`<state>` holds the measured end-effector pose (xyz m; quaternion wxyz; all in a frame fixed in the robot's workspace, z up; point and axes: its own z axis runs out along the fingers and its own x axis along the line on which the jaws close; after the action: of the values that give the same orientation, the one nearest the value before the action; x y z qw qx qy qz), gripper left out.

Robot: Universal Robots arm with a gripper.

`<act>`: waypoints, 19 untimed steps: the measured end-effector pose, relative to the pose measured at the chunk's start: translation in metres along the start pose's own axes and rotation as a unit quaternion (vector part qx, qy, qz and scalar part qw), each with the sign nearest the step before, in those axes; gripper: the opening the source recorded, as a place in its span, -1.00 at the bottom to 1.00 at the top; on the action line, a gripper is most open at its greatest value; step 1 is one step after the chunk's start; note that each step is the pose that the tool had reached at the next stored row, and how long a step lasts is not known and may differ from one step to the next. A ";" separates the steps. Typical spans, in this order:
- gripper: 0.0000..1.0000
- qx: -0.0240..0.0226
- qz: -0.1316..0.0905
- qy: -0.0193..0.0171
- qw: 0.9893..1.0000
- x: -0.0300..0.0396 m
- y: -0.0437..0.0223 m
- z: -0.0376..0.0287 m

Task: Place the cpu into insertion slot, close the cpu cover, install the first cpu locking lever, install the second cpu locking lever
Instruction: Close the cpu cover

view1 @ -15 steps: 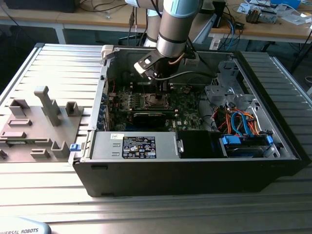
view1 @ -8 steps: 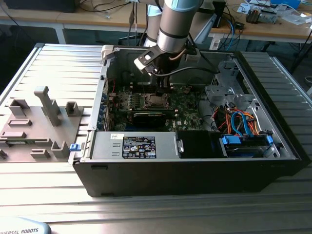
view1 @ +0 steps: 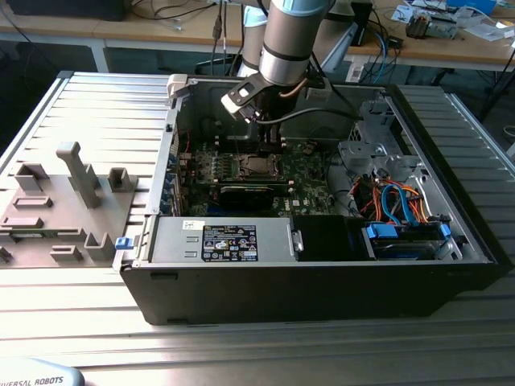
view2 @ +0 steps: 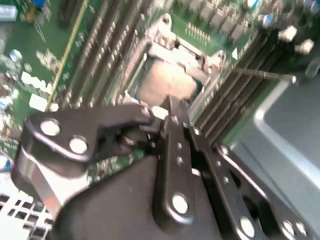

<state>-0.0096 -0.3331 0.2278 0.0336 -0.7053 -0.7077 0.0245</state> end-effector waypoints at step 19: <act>-0.79 -0.007 0.000 -0.001 1.000 0.0000 0.0001 0.0001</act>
<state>-0.0095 -0.3331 0.2277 0.0284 -0.7054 -0.7080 0.0205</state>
